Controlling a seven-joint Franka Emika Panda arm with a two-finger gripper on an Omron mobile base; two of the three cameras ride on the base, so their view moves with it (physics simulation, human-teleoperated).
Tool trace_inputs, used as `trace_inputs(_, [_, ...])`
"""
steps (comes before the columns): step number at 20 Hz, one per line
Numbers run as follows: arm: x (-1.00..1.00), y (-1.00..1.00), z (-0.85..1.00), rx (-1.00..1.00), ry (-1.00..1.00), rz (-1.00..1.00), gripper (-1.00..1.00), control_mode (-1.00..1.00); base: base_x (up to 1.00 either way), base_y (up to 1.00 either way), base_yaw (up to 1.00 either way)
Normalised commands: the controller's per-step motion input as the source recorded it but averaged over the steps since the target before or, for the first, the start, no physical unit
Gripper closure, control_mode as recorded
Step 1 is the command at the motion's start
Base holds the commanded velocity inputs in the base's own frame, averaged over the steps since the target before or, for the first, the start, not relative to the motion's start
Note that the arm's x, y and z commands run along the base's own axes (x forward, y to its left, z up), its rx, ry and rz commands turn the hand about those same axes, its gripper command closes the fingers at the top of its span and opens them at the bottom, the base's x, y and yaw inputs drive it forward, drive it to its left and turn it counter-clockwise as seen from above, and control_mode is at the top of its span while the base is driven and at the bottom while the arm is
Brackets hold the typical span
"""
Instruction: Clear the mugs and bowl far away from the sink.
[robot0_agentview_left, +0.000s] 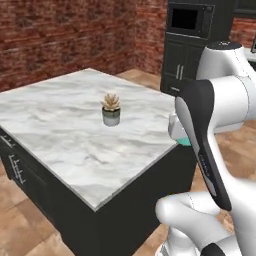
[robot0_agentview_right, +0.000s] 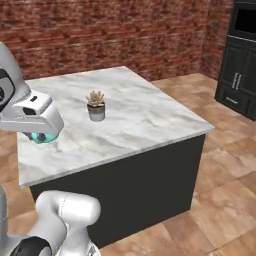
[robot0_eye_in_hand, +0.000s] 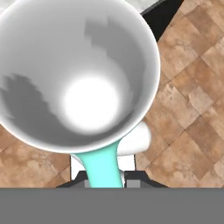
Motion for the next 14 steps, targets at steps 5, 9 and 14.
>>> trace_inputs(5, [0.00,0.00,0.00,0.00,0.00,0.00,1.00,1.00,1.00,0.51,-0.13])
trace_inputs(9, [0.00,0.00,0.00,0.00,0.00,0.00,1.00,1.00,1.00,0.00,0.38])
trace_inputs(14, [0.00,0.00,0.00,0.00,0.00,0.00,1.00,1.00,1.00,-0.08,0.71])
